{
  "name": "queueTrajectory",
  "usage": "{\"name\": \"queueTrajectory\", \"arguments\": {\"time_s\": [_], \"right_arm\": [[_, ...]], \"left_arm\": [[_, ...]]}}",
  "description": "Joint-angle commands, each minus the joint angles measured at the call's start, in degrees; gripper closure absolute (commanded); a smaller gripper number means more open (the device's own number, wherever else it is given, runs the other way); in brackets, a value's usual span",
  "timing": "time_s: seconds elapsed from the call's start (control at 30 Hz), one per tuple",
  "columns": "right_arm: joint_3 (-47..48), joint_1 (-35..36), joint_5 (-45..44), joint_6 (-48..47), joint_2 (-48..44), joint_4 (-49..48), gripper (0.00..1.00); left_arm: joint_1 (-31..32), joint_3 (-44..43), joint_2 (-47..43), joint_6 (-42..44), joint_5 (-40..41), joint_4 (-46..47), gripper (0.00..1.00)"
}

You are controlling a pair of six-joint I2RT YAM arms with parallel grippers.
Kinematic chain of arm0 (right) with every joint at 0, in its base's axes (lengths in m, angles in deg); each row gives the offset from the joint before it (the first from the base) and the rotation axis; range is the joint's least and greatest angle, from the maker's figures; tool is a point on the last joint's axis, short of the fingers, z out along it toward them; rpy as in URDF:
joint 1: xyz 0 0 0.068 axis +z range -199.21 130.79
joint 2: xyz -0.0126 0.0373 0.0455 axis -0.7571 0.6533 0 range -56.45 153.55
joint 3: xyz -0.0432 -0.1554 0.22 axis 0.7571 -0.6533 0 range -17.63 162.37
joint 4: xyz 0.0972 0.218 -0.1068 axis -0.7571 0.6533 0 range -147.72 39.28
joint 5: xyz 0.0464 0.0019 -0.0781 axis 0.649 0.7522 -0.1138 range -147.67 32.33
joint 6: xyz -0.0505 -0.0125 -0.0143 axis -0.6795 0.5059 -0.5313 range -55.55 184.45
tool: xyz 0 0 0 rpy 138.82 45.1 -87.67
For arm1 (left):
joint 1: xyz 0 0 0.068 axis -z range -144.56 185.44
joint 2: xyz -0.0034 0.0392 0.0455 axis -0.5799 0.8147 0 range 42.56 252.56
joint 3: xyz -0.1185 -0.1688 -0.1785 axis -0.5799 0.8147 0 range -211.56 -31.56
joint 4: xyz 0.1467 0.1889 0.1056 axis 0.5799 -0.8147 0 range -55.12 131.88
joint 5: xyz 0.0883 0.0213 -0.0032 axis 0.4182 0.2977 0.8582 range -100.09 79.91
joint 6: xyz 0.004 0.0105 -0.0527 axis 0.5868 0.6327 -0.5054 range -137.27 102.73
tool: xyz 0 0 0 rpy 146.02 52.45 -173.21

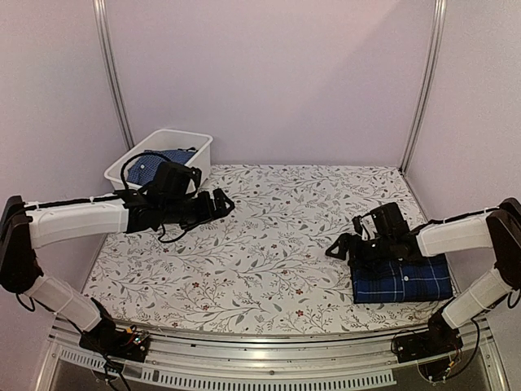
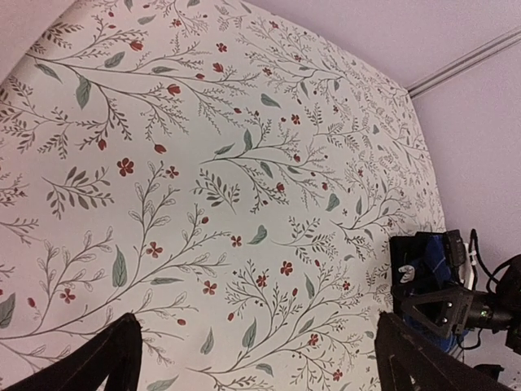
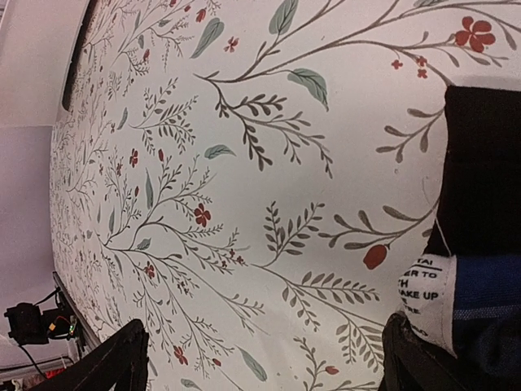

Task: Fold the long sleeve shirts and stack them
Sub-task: Move the square-folded shirt to the center of the board, then reset both arms

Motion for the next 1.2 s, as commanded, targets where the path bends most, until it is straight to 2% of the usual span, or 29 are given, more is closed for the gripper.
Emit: {"name": "queueTrajectory", "arguments": {"time_s": [0.0,0.17,0.37,0.87,1.17], "right_arm": [[-4.3,-0.5,-1.3,1.7,-1.9,7.0,0.01],[-5.2,-0.5,-0.9,1.9,-3.8,7.5,0.01],[-0.9,-0.3,0.1,1.1,-4.4,8.5,0.01],[22.5,2.9,-5.6,-5.3,-2.3,14.9,0.01],[30.1,3.0,-12.2,-9.8,-5.0,11.3,0.01]], "left_arm": [[-0.9,-1.1,0.8,-0.2,0.4,0.4,0.0],[-0.9,-1.1,1.2,0.0,0.5,0.6,0.0],[-0.9,-1.8,1.3,0.7,0.8,0.3,0.0],[-1.6,-5.8,0.3,6.9,2.1,-0.1,0.0],[-1.6,-9.7,-0.6,13.0,2.1,1.3,0.0]]}}
